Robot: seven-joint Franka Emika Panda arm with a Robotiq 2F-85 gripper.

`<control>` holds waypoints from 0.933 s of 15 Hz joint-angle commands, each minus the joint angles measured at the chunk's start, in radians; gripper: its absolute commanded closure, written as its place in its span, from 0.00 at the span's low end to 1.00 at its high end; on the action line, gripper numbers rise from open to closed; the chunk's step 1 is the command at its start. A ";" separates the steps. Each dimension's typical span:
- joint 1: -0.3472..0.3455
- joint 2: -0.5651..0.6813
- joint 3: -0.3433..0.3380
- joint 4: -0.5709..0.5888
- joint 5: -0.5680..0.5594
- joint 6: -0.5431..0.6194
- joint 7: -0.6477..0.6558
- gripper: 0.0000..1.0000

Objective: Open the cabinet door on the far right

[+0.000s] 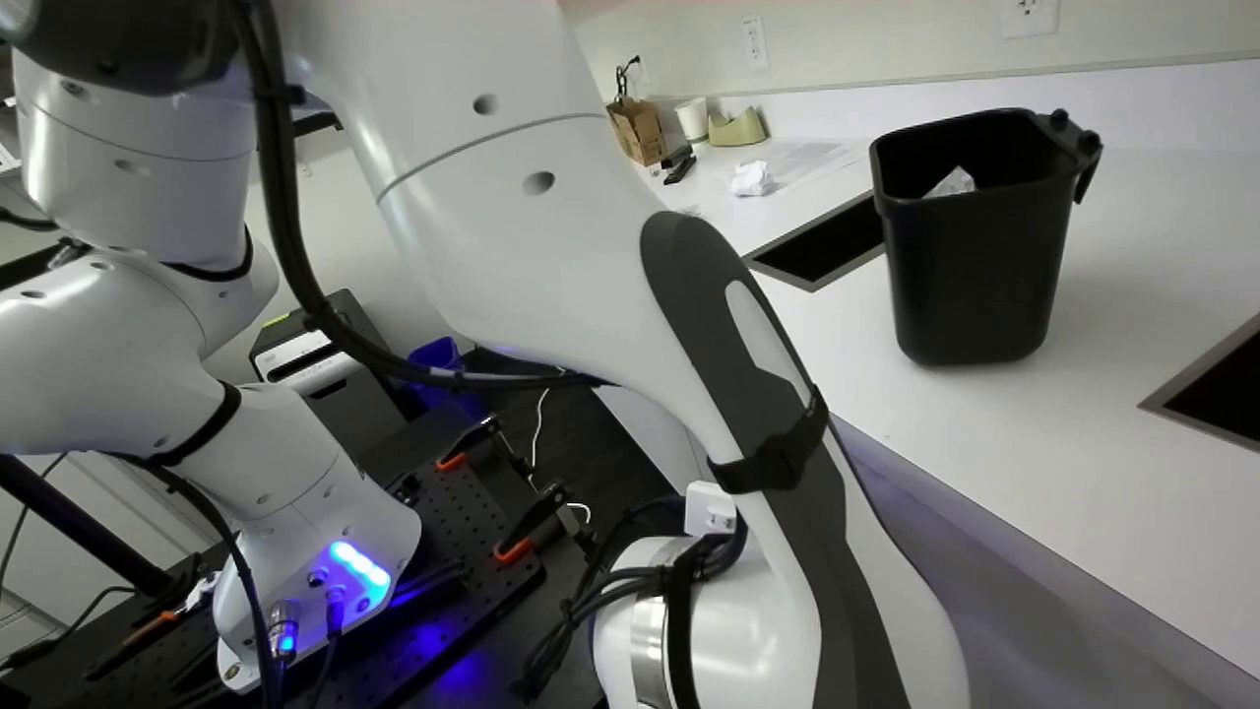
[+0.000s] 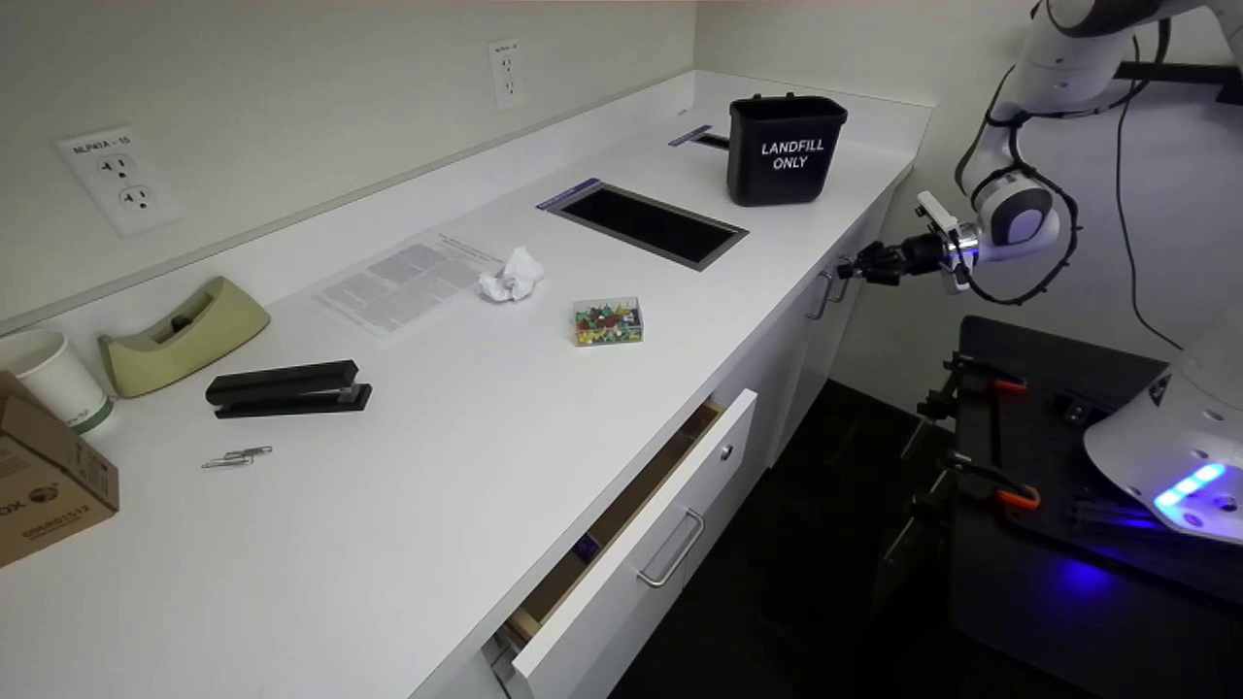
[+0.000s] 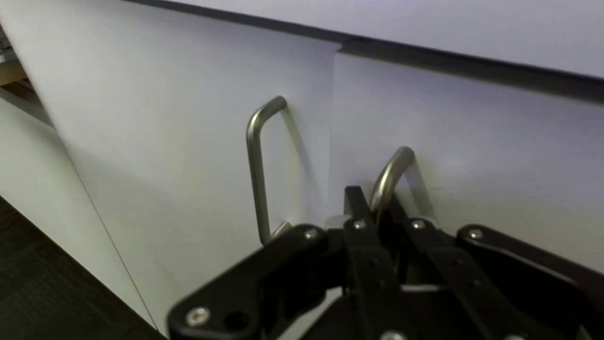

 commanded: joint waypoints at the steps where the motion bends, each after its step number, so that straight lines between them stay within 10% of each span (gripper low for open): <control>1: -0.058 0.006 -0.063 -0.003 -0.007 -0.027 -0.008 0.98; 14: -0.298 0.077 -0.197 0.045 -0.154 -0.160 -0.159 0.98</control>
